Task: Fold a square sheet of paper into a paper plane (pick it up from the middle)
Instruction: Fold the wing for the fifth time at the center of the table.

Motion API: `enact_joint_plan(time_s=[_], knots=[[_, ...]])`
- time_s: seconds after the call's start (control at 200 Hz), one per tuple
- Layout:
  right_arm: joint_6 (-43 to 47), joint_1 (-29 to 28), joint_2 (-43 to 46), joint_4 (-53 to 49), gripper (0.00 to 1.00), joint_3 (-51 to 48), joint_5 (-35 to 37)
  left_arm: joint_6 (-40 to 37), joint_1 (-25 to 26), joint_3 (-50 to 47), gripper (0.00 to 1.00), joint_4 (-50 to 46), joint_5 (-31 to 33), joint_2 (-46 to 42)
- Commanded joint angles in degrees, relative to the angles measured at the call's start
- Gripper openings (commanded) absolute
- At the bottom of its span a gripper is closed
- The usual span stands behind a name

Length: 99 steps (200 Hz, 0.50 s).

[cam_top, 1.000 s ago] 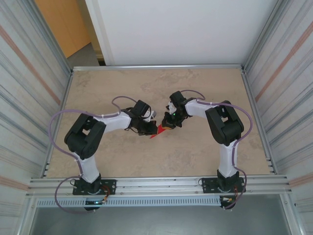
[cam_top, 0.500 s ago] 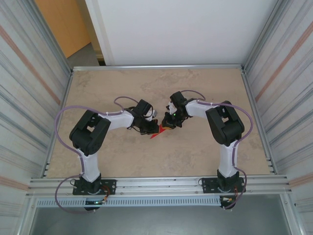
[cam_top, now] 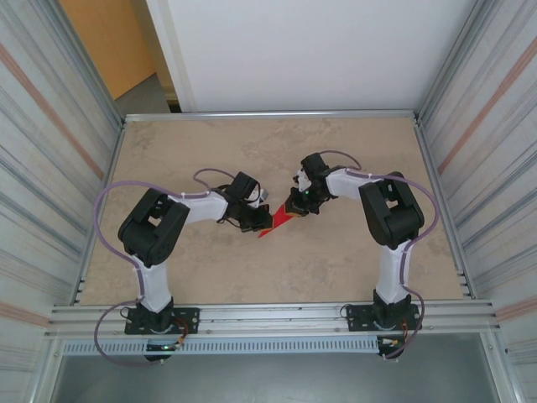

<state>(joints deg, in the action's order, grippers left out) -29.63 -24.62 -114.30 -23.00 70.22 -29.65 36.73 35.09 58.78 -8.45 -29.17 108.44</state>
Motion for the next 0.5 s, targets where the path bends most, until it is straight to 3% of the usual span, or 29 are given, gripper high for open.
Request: enact_joint_plan(time_s=[0.0, 0.491], knots=[[1.82, 3.40, 0.81, -1.22, 0.12, -0.76, 7.79, 0.78, 0.05, -3.36, 0.00, -6.90, 2.67, 2.53], [1.25, 9.94, 1.94, 2.55, 0.11, -4.68, 9.77, 1.02, 0.00, -4.12, 0.00, -7.04, 2.56, 2.65]])
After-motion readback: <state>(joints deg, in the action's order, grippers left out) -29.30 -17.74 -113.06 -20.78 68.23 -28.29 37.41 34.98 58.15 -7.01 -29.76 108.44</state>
